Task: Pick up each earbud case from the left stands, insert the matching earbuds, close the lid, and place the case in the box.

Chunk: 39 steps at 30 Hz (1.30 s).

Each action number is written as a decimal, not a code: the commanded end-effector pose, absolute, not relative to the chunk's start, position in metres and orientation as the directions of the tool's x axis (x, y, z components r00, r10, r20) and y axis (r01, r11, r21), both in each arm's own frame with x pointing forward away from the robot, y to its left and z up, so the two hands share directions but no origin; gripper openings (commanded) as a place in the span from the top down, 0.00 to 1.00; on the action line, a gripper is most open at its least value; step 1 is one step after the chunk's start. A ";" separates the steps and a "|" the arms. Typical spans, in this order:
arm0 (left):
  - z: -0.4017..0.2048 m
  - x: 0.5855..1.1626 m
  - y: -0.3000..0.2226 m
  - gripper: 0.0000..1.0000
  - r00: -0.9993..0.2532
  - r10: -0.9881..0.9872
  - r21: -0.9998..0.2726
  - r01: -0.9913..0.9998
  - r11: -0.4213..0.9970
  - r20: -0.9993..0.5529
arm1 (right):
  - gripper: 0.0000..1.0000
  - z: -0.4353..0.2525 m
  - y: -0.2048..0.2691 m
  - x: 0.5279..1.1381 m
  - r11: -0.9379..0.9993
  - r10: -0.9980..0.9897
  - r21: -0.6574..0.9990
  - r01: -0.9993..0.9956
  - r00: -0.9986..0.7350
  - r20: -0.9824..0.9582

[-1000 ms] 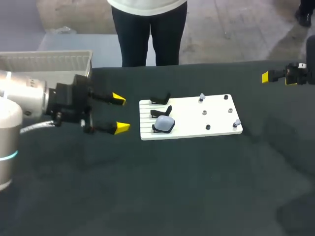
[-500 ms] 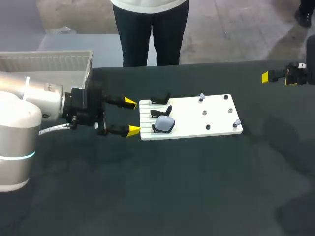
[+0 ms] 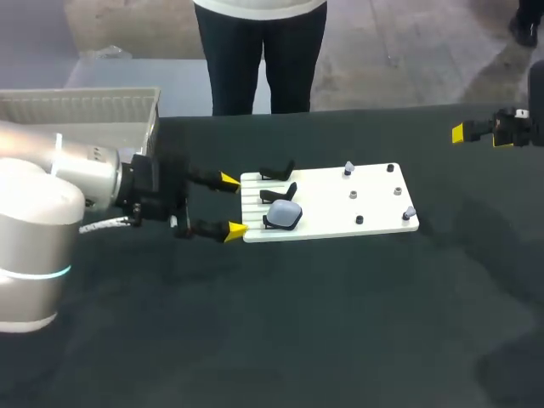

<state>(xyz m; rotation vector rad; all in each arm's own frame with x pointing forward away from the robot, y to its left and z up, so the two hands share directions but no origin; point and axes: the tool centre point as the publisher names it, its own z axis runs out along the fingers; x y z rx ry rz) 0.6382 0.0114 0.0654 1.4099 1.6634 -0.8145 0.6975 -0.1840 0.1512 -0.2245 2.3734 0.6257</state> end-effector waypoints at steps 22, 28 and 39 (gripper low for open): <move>0.049 0.645 -0.012 0.00 -0.088 0.535 0.029 0.978 0.206 -0.840 | 0.00 0.150 -0.185 0.698 0.869 0.002 0.380 -0.318 -0.765 -0.644; 0.041 0.652 -0.015 0.00 -0.096 0.488 -0.015 0.986 0.168 -0.867 | 0.00 0.150 -0.185 0.698 0.869 0.002 0.380 -0.318 -0.765 -0.644; 0.039 0.653 -0.020 0.00 -0.106 0.465 -0.031 0.986 0.167 -0.879 | 0.00 0.150 -0.185 0.698 0.869 0.002 0.380 -0.318 -0.765 -0.644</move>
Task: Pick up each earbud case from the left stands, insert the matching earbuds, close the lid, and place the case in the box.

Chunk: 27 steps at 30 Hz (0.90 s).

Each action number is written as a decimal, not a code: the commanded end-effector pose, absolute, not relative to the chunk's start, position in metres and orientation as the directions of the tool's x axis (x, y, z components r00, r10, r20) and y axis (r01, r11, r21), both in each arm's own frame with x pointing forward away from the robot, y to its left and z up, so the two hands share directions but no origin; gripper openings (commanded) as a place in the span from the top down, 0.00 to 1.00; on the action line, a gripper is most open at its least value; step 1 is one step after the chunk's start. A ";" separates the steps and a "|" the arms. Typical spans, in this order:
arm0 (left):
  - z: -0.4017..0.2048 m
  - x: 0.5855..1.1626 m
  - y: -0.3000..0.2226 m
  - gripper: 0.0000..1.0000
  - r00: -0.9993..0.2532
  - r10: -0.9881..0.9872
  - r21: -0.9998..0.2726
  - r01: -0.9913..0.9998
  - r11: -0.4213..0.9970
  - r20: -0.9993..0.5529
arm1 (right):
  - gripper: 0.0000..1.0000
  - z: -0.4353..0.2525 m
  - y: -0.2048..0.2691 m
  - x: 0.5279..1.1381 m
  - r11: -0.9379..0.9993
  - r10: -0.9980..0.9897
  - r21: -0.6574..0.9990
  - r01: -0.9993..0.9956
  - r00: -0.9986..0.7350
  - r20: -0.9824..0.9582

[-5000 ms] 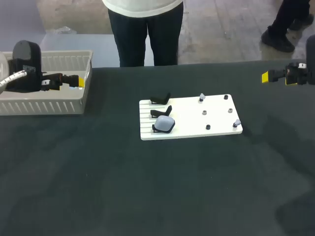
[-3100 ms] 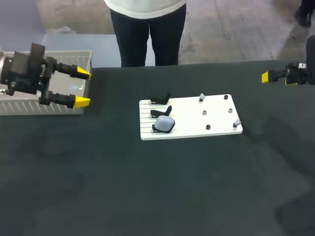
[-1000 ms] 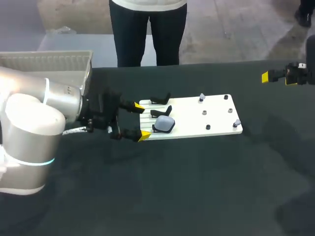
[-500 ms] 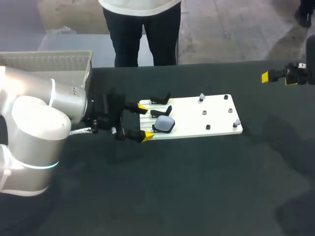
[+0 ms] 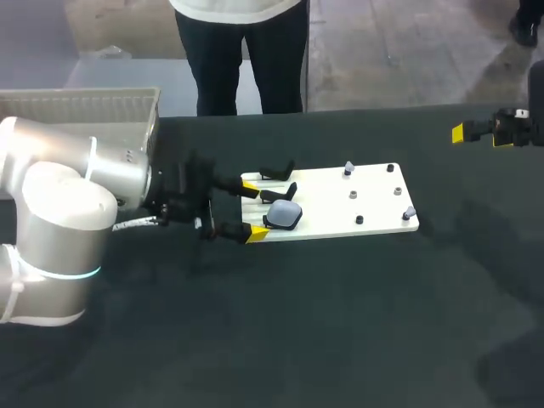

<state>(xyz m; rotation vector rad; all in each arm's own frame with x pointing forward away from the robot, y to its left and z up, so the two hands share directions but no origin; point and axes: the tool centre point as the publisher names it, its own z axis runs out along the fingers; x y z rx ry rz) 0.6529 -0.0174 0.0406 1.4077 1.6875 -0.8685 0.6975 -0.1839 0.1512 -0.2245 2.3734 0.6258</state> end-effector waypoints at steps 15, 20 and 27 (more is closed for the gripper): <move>0.035 0.650 -0.036 0.00 -0.109 0.462 -0.029 0.984 0.178 -0.880 | 0.00 0.150 -0.185 0.698 0.869 0.002 0.380 -0.318 -0.765 -0.644; 0.035 0.648 -0.041 0.00 -0.105 0.467 -0.020 0.983 0.182 -0.878 | 0.00 0.150 -0.185 0.698 0.869 0.002 0.380 -0.318 -0.765 -0.644; 0.030 0.651 -0.047 0.00 -0.114 0.447 -0.038 0.984 0.174 -0.887 | 0.00 0.150 -0.185 0.698 0.869 0.002 0.380 -0.318 -0.765 -0.644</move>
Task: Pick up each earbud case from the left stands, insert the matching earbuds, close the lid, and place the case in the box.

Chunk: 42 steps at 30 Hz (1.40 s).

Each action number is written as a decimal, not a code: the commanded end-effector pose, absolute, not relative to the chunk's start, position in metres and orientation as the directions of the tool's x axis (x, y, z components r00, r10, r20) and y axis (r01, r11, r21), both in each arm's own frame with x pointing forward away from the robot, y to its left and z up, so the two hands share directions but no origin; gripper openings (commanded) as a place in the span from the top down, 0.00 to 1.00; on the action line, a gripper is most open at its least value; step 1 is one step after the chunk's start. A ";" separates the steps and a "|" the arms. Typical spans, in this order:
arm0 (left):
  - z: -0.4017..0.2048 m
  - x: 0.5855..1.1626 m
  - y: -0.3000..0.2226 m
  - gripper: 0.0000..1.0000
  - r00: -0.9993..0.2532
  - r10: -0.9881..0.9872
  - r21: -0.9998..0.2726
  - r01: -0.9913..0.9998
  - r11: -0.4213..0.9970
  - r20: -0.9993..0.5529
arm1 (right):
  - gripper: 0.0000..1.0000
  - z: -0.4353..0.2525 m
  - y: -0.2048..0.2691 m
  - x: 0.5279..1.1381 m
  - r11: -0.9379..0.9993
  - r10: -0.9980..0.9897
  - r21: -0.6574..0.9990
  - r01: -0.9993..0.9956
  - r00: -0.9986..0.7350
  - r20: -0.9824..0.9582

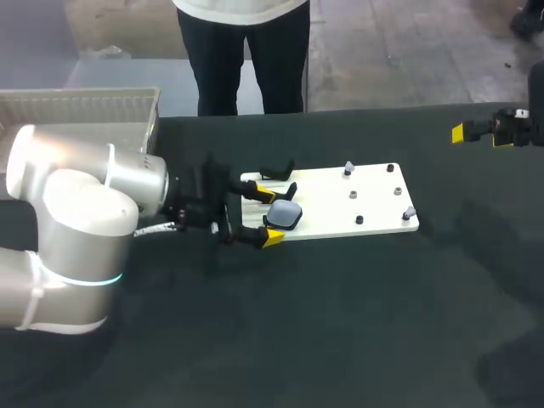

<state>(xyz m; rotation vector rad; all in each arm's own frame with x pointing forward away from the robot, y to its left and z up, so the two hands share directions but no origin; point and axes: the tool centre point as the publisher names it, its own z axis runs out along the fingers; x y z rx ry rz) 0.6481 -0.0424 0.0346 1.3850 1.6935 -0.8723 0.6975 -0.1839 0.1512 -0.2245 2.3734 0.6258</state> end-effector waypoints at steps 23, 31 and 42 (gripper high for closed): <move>0.024 0.650 -0.053 0.16 -0.116 0.411 -0.063 0.988 0.141 -0.904 | 0.00 0.150 -0.185 0.698 0.869 0.002 0.380 -0.318 -0.765 -0.644; 0.022 0.651 -0.054 0.27 -0.119 0.411 -0.067 0.988 0.138 -0.904 | 0.00 0.150 -0.185 0.698 0.869 0.002 0.380 -0.318 -0.765 -0.644; 0.022 0.652 -0.055 0.39 -0.118 0.405 -0.068 0.989 0.135 -0.907 | 0.00 0.150 -0.185 0.698 0.869 0.002 0.380 -0.318 -0.765 -0.644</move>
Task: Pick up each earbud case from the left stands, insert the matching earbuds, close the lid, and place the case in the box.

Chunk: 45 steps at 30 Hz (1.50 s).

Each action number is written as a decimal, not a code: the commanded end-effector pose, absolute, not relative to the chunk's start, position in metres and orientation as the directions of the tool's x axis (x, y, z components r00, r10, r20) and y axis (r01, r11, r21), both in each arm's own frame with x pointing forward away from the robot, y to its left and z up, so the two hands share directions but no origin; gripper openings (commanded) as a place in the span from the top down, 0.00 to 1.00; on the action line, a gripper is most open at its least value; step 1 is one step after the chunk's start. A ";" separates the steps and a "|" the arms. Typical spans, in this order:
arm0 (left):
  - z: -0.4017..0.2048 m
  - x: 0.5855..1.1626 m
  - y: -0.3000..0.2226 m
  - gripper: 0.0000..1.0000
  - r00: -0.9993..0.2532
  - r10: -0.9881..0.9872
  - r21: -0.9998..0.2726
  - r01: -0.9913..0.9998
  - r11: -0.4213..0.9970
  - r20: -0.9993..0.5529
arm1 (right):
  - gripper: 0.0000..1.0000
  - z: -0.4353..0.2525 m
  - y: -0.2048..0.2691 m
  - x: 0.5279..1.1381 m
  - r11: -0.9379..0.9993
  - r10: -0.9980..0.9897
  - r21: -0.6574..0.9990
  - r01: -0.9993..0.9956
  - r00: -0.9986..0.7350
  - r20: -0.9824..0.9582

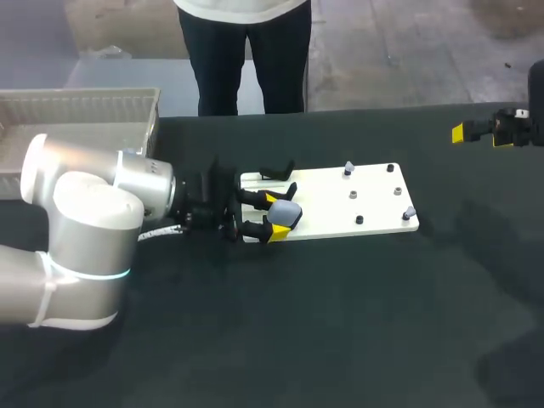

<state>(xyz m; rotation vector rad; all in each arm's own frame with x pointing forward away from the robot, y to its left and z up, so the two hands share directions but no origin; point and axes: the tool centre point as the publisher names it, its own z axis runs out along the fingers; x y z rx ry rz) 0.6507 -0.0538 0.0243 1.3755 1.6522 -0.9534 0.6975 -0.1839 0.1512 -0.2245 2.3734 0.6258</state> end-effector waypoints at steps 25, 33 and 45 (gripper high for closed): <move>0.021 0.655 -0.055 0.62 -0.118 0.401 -0.074 0.990 0.124 -0.909 | 0.00 0.150 -0.185 0.698 0.869 0.002 0.380 -0.318 -0.765 -0.644; 0.020 0.655 -0.055 0.77 -0.121 0.398 -0.078 0.990 0.121 -0.909 | 0.00 0.150 -0.185 0.698 0.869 0.002 0.380 -0.318 -0.765 -0.644; 0.019 0.657 -0.052 1.00 -0.117 0.404 -0.074 0.990 0.121 -0.907 | 0.00 0.150 -0.185 0.698 0.869 0.002 0.380 -0.318 -0.765 -0.644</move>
